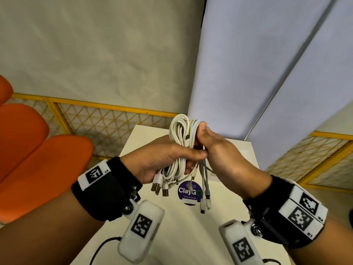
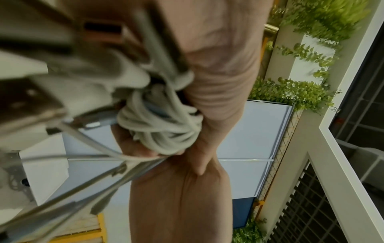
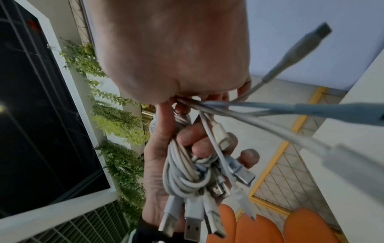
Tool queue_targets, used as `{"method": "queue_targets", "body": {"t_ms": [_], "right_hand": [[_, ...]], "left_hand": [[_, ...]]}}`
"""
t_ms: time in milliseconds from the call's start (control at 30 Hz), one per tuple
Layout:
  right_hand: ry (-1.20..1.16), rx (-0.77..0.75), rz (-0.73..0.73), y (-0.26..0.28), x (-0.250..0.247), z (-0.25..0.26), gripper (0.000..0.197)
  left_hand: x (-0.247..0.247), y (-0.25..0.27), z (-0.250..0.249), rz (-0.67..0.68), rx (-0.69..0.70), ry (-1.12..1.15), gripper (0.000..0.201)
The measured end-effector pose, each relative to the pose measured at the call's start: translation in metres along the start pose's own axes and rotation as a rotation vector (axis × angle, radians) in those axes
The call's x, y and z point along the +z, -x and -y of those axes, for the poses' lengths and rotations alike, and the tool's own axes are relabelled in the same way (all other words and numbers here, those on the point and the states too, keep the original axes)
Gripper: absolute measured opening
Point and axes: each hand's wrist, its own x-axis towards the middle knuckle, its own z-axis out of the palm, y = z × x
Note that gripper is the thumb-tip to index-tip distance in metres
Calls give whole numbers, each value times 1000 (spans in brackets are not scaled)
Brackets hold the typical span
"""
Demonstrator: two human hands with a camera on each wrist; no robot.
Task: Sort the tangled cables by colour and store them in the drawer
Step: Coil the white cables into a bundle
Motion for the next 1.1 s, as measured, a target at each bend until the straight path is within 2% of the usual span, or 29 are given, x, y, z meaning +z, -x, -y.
{"method": "queue_targets", "body": {"t_ms": [133, 233, 333, 433, 500, 633, 733, 800, 867, 933, 1067, 1100], "right_hand": [[115, 13, 72, 3, 1, 6, 27], [299, -48, 96, 3, 3, 4, 45], [402, -41, 136, 5, 0, 5, 53], [259, -39, 160, 13, 0, 17, 58], [67, -62, 113, 14, 4, 26, 49], [-4, -91, -48, 8, 14, 29, 74], [-52, -94, -148, 3, 19, 22, 78], [-45, -101, -167, 1, 20, 18, 69], [-27, -116, -149, 1, 18, 16, 45], [-41, -131, -96, 4, 15, 17, 29], [-90, -169, -44, 10, 11, 19, 25], [-91, -180, -40, 10, 11, 19, 25]], "left_hand": [[-2, 2, 1, -33, 11, -18, 27], [0, 4, 4, -73, 36, -9, 12], [3, 5, 6, -124, 59, -12, 27], [4, 3, 8, -152, 115, 26, 32], [7, 0, 9, -189, 173, 21, 31], [21, -3, 10, -278, 279, -31, 22], [24, -4, 8, -306, 264, -99, 24], [23, -4, 6, -302, 256, -187, 27], [27, -6, 3, -282, 221, -283, 36], [26, -7, 5, -280, 186, -306, 36], [13, -2, 11, -195, 142, -291, 44], [12, -3, 21, -232, 155, -320, 44]]}}
